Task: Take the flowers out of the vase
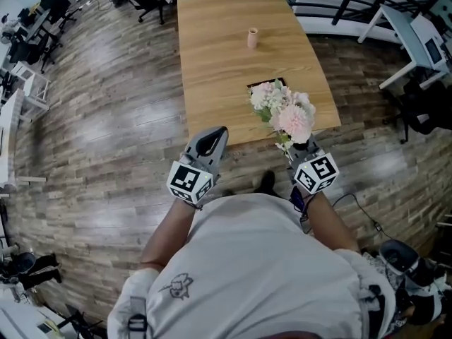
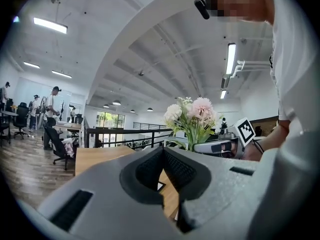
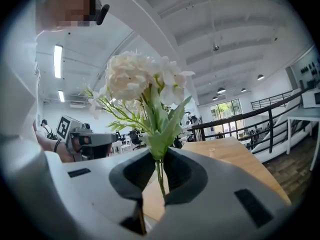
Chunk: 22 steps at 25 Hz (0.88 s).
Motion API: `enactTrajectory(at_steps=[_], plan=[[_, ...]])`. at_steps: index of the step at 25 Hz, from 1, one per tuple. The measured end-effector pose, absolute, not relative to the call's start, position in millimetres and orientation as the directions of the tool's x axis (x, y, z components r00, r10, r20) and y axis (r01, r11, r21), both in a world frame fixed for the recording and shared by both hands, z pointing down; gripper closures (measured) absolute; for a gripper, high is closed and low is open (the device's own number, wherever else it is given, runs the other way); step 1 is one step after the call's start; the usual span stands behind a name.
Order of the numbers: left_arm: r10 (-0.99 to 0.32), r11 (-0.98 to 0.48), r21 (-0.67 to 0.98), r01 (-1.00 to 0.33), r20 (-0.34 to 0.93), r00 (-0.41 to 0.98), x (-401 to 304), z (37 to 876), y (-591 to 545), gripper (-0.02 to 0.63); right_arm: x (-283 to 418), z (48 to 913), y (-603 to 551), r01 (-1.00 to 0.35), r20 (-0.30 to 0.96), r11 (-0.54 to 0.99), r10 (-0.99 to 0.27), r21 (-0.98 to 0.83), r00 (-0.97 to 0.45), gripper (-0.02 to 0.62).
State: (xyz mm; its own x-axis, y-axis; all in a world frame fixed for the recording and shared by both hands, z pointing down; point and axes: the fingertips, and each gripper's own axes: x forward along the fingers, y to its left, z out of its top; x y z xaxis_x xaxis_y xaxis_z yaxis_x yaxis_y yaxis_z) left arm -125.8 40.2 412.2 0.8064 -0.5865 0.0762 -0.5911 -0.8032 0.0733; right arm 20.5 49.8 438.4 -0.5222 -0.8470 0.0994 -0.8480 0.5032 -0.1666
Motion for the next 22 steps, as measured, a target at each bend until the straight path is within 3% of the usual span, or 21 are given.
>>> enactTrajectory(at_steps=[14,22], plan=[[-0.571,-0.816,0.066,-0.575,0.073,0.818,-197,419,80,0.603,-22,434,109,-0.854,0.082,0.499,-0.855,-0.146,-0.513,0.541],[-0.565,-0.817,0.09,-0.569,0.071,0.822,-204,421,82,0.603,-32,426,124,-0.834,0.08,0.536,-0.833,-0.13,-0.547,0.541]])
